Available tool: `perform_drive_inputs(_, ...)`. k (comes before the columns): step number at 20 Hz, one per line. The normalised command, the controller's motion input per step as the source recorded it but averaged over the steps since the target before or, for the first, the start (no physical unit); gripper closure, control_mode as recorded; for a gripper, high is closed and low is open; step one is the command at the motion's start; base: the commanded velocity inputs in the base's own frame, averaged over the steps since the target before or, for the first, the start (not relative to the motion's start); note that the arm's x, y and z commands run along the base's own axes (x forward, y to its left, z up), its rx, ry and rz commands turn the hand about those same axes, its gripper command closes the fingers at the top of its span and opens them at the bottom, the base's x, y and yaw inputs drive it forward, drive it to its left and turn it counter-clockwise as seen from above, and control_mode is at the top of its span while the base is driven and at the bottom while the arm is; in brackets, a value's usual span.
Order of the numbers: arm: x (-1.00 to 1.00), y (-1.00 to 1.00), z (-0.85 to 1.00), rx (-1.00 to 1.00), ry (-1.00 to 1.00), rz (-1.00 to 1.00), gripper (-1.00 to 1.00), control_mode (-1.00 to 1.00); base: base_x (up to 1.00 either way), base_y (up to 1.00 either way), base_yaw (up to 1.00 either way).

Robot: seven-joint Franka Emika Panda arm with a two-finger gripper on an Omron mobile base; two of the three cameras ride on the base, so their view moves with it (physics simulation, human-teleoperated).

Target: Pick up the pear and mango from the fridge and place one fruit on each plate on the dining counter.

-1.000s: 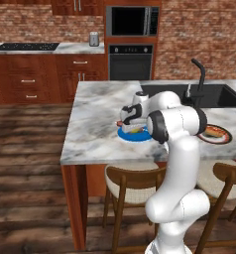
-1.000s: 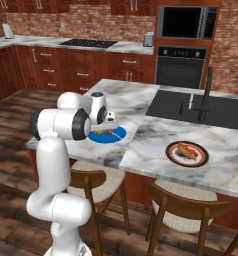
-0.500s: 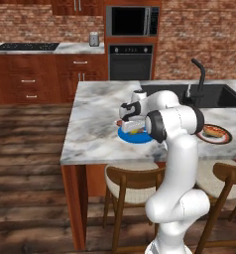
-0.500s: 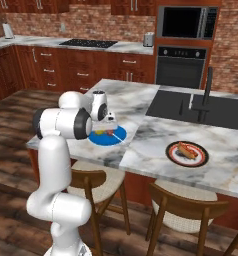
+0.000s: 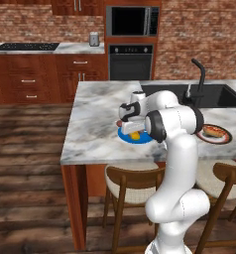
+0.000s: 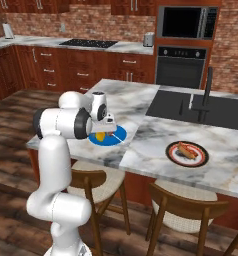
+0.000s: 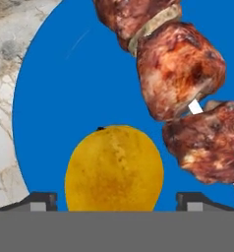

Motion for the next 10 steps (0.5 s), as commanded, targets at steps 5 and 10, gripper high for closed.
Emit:
perform_drive_inputs(5,-0.28,0.0,0.0,0.0,-0.03,-0.01,-1.0,-1.0,0.0,0.0,0.0)
perform_drive_inputs(10,-0.34,0.0,0.37,0.0,-0.11,0.0,-1.0,-1.0,0.0,0.0,0.0)
